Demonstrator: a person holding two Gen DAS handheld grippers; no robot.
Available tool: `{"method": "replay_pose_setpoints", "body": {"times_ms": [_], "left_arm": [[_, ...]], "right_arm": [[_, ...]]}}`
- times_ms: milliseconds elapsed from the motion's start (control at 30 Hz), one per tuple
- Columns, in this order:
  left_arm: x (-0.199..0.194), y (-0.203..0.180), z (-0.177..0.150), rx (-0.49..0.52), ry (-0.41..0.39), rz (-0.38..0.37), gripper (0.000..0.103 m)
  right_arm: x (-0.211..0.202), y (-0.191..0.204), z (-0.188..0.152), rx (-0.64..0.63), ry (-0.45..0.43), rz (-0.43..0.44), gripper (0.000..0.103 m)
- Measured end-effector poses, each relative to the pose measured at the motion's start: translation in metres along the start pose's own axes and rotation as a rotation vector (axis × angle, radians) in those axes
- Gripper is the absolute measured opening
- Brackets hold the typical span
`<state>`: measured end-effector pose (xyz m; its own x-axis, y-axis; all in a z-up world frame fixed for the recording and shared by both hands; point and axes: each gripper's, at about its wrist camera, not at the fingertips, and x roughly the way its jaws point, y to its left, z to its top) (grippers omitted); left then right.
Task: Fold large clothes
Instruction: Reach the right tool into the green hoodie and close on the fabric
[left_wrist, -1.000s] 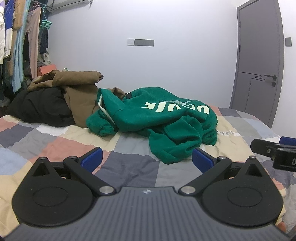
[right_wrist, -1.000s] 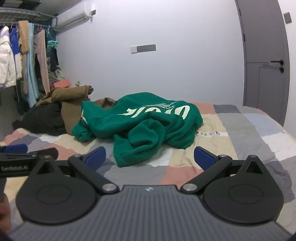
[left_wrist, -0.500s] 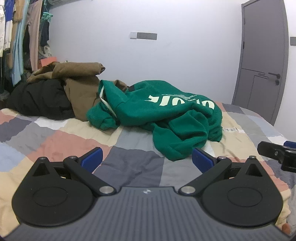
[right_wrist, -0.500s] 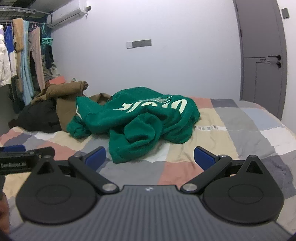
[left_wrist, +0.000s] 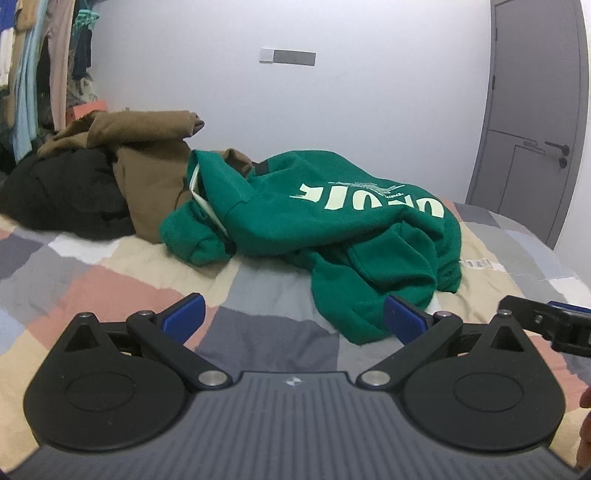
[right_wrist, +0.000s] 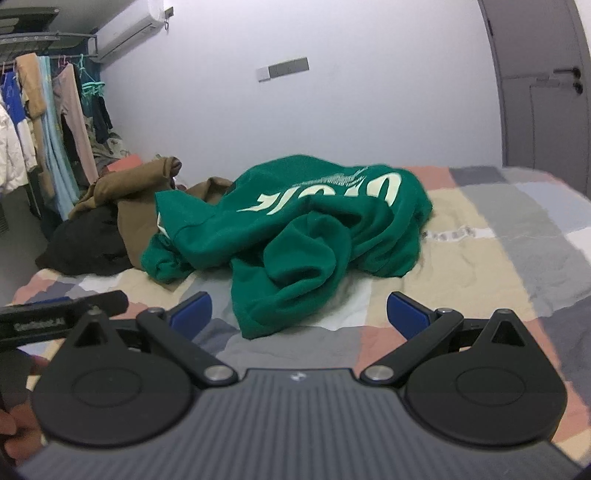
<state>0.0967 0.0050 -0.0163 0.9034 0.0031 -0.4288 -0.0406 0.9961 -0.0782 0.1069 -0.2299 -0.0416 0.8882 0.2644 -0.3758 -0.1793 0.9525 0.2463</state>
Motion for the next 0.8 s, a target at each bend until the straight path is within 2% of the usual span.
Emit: {"method": "replay_pose_setpoints", "body": {"times_ms": [233, 433, 567, 633, 700, 767, 800], "left_arm": [[0.023, 0.019, 0.002, -0.026, -0.009, 0.009, 0.103], [0.04, 0.045, -0.005, -0.096, 0.005, 0.007, 0.103], [0.049, 0.059, -0.011, -0.142, 0.019, -0.007, 0.103], [0.053, 0.065, -0.013, -0.166, 0.021, 0.009, 0.103], [0.058, 0.071, -0.016, -0.181, 0.011, 0.017, 0.103], [0.064, 0.08, -0.018, -0.215, 0.018, 0.016, 0.103], [0.067, 0.085, -0.02, -0.239, 0.026, 0.012, 0.103]], "right_arm": [[0.07, -0.003, -0.002, 0.033, 0.058, 0.022, 0.103], [0.143, 0.004, -0.016, 0.022, 0.139, -0.023, 0.103], [0.175, 0.004, -0.023, 0.062, 0.147, -0.059, 0.103], [0.189, 0.007, -0.022, 0.067, 0.157, -0.074, 0.102], [0.203, 0.013, -0.019, 0.042, 0.184, -0.084, 0.096], [0.21, 0.02, -0.016, 0.025, 0.193, -0.085, 0.078], [0.213, 0.024, -0.014, 0.012, 0.197, -0.085, 0.073]]}}
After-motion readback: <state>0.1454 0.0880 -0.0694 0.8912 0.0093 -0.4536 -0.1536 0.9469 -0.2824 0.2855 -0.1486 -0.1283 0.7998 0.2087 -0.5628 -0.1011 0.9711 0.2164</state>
